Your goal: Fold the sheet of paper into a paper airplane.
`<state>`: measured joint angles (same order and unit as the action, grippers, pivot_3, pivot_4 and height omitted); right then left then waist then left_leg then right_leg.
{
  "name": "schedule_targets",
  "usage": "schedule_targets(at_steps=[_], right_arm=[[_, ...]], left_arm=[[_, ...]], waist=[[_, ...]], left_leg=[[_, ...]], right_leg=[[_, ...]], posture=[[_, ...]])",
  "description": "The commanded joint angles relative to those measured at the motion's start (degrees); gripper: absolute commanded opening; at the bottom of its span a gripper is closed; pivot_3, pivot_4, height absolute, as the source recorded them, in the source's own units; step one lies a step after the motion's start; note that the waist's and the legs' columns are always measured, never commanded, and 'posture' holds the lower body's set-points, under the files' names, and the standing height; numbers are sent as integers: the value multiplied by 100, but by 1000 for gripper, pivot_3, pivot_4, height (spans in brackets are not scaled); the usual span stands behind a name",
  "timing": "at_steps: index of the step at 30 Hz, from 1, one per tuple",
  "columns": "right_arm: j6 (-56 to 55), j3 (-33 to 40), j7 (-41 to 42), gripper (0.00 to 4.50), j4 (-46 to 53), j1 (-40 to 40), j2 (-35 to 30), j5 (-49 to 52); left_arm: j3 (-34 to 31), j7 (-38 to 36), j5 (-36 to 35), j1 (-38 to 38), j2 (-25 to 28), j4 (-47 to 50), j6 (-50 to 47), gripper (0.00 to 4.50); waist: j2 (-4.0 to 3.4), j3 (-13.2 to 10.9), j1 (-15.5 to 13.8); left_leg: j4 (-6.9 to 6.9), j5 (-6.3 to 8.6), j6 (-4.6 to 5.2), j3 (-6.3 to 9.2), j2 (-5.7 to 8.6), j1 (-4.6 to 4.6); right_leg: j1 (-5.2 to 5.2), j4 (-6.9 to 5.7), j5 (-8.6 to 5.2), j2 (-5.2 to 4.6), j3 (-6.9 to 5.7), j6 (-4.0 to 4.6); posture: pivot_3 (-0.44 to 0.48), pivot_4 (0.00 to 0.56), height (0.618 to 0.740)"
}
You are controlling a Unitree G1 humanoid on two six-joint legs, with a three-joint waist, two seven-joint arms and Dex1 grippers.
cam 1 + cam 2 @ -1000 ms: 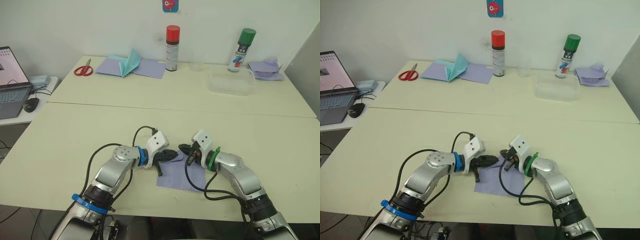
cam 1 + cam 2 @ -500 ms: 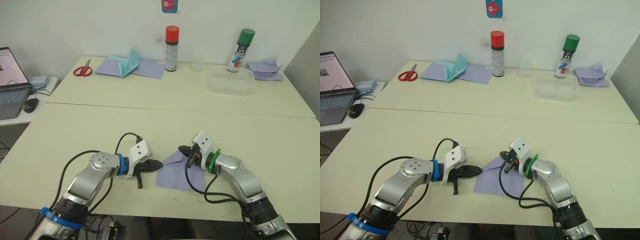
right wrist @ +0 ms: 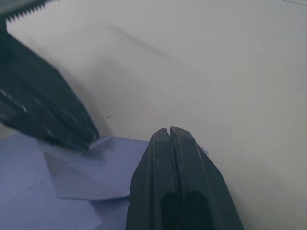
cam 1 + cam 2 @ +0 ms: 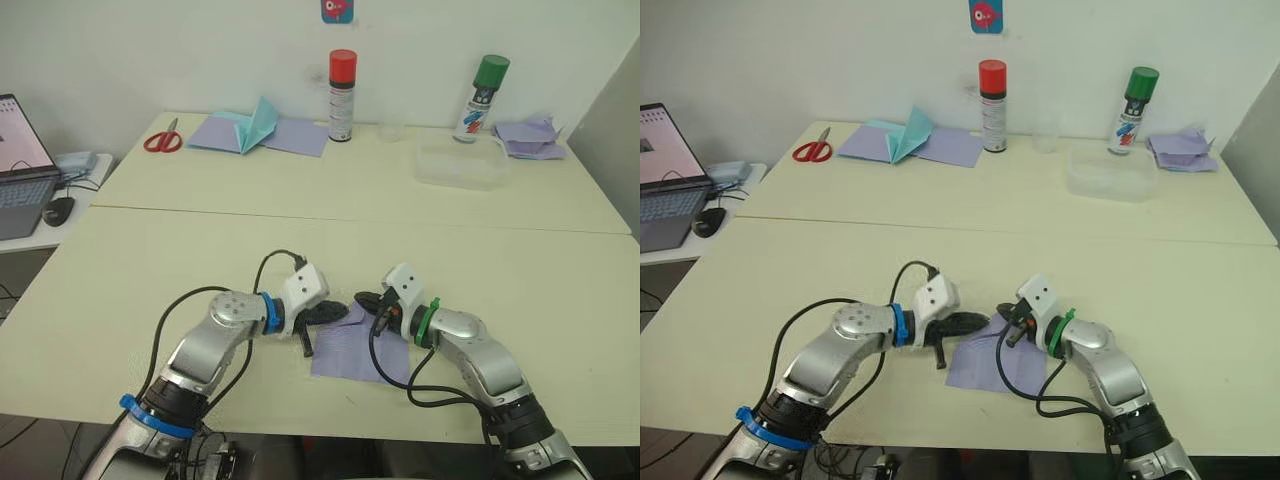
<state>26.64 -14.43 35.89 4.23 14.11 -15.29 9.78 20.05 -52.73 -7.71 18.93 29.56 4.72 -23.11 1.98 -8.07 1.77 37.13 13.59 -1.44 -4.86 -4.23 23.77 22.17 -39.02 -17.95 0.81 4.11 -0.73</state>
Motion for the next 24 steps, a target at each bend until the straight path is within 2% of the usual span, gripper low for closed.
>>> schedule_targets(at_steps=[1, 10, 15, 24], right_arm=[[31, 1, 174, 0, 271, -31, -5, 184], [339, -277, -6, 0, 211, -27, -94, -189], [545, 106, -520, 0, -93, 81, 11, -262], [481, 433, -551, 0, 23, 64, -239, -211]], left_arm=[[326, 12, 491, -34, 93, -366, 411, 30], [223, -65, 548, -148, 183, -582, 662, 30], [177, -50, 524, -140, 164, -597, 625, 30], [182, -30, 536, -128, 134, -627, 611, 30]], waist=[[-1, 0, -3], [-1, 3, 0], [0, 4, 7], [0, 3, -2]], left_leg=[[0, 0, 0, -1, 3, -1], [0, -1, 3, -1, 18, -2], [0, -2, 3, 0, 15, -18], [-4, -3, 5, 1, 29, -42]], right_leg=[[-1, 1, 0, 0, 0, 0], [-2, -1, 0, -11, -3, 0], [-13, -3, -1, -10, -3, -1], [-42, 0, -1, -21, -1, -2]], posture=[[0, 150, 740], [0, 150, 740], [0, 150, 740], [0, 150, 740]])
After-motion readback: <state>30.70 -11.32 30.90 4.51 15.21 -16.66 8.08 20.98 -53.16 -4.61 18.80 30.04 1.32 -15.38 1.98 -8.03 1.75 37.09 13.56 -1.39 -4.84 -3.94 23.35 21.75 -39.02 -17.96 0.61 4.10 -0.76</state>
